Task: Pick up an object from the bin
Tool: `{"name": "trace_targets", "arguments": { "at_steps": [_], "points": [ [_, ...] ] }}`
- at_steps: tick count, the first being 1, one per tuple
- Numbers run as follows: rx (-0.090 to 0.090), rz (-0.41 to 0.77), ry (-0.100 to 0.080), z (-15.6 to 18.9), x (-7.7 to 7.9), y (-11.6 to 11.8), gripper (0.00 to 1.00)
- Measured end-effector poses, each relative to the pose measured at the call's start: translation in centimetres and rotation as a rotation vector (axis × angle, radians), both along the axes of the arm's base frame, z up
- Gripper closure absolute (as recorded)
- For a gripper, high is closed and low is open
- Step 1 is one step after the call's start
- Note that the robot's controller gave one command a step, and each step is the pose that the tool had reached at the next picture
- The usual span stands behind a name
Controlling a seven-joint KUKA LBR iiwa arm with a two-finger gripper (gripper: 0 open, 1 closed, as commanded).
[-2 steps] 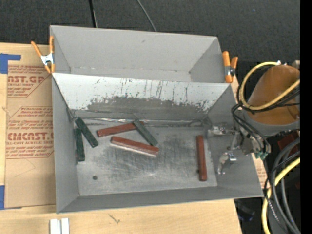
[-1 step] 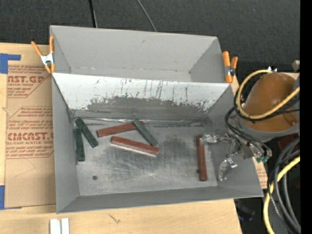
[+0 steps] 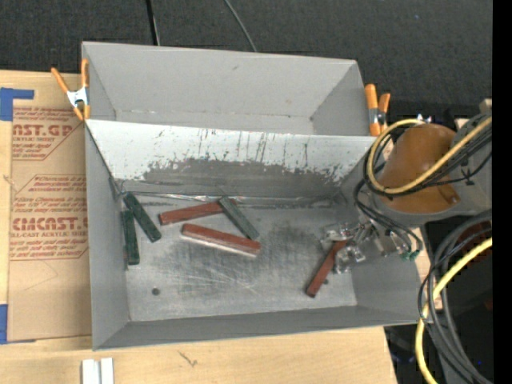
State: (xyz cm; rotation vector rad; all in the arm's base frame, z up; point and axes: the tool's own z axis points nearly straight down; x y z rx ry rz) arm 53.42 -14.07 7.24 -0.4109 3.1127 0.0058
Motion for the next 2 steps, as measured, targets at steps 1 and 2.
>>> {"name": "trace_targets", "arguments": {
  "at_steps": [1, 2],
  "points": [
    [0.000, 0.000, 0.000, 0.0, 0.0, 0.0, 1.00],
    [-0.004, 0.025, 0.002, 20.5, 0.8, 1.2, 1.00]
  ]
}}
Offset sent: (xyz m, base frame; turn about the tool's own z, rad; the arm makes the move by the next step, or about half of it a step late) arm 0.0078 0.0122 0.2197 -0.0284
